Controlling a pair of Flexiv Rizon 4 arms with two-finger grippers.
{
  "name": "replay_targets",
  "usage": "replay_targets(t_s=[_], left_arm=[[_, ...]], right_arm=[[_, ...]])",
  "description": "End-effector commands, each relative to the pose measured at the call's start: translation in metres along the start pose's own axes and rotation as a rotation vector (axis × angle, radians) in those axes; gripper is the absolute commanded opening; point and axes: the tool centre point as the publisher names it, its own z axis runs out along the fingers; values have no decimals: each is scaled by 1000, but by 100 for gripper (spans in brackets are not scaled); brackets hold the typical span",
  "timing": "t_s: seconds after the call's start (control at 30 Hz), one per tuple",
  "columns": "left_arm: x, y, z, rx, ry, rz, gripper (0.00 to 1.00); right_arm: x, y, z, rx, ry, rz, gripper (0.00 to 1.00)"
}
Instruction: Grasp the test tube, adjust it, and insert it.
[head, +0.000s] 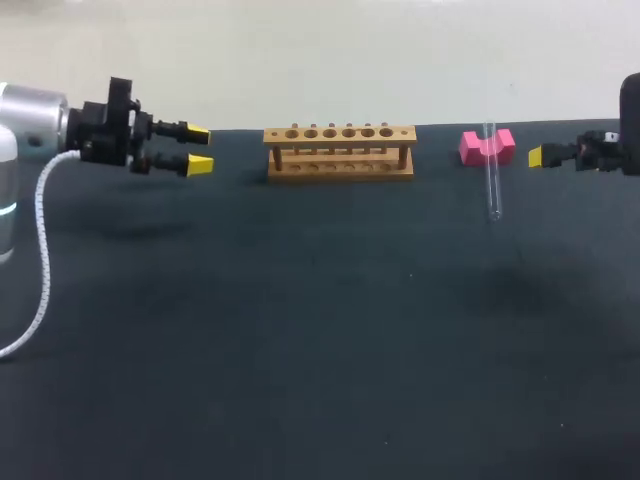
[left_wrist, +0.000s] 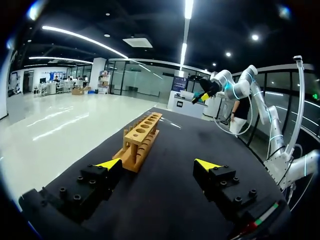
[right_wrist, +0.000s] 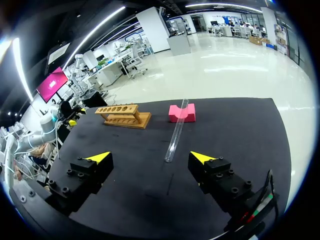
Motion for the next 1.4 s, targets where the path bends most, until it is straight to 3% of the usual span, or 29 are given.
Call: replay_targets(t_s=[0.03, 0.97, 1.4], left_arm=[[-1, 5, 6, -34, -6, -7, 100], [-4, 9, 7, -73, 14, 2, 100], [-4, 9, 7, -73, 14, 2, 100]], right_arm=[[0, 1, -1, 8, 0, 0, 100], [0, 1, -1, 8, 0, 0, 100], [-12, -12, 51, 323, -105, -51, 100]])
